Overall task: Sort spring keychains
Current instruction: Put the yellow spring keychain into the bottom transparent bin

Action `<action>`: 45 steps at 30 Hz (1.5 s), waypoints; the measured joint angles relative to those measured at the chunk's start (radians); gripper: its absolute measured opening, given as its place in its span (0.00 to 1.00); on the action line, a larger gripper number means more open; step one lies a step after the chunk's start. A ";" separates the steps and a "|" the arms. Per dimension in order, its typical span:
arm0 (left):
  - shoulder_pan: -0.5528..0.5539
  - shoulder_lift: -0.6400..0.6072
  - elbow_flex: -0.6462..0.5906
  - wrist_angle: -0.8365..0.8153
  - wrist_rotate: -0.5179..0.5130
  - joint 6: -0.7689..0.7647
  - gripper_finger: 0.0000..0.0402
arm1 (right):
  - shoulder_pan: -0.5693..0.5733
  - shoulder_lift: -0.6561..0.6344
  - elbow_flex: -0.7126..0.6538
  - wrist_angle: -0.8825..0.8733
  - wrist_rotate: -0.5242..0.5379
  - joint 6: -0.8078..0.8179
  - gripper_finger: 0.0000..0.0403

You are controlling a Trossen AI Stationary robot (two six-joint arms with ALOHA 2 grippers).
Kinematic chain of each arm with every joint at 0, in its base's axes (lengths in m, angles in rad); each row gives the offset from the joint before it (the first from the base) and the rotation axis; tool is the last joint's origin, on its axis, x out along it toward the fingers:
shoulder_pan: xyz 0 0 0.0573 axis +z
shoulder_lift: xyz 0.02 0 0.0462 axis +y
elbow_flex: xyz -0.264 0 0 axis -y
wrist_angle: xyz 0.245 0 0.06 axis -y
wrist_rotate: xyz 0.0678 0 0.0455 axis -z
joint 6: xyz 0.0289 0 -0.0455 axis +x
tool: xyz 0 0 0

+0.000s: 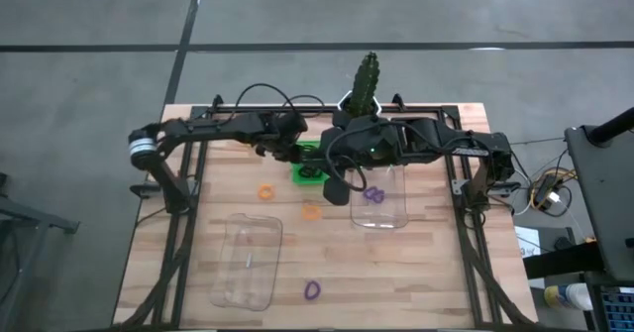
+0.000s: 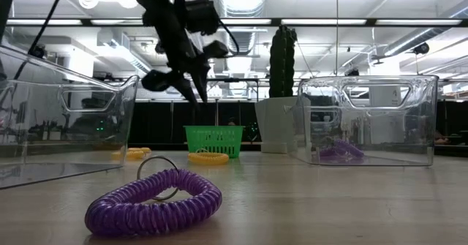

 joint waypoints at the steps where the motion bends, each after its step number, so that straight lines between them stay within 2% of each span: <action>1: 0.000 -0.013 0.002 -0.018 0.000 0.017 0.23 | 0.000 0.000 0.000 -0.008 0.000 0.000 0.13; 5: 0.003 -0.065 0.001 -0.130 -0.007 0.042 0.23 | 0.000 0.000 0.000 -0.019 0.000 0.000 0.13; 10: 0.022 -0.109 -0.001 -0.285 -0.094 0.078 0.23 | 0.000 0.000 0.000 -0.012 0.000 0.000 0.13; 18: 0.035 -0.128 -0.003 -0.324 -0.097 0.126 0.23 | 0.000 0.000 0.000 -0.018 0.000 0.035 0.13; 26: -0.069 -0.126 -0.018 -0.269 -0.078 0.208 0.23 | 0.005 0.000 -0.001 -0.124 0.000 0.046 0.13; 37: -0.227 -0.126 -0.019 0.029 -0.076 0.309 0.23 | 0.006 -0.002 0.000 -0.163 0.027 0.097 0.13; 45: -0.300 -0.114 -0.019 0.110 -0.048 0.393 0.23 | 0.014 -0.019 0.001 -0.164 0.025 0.186 0.13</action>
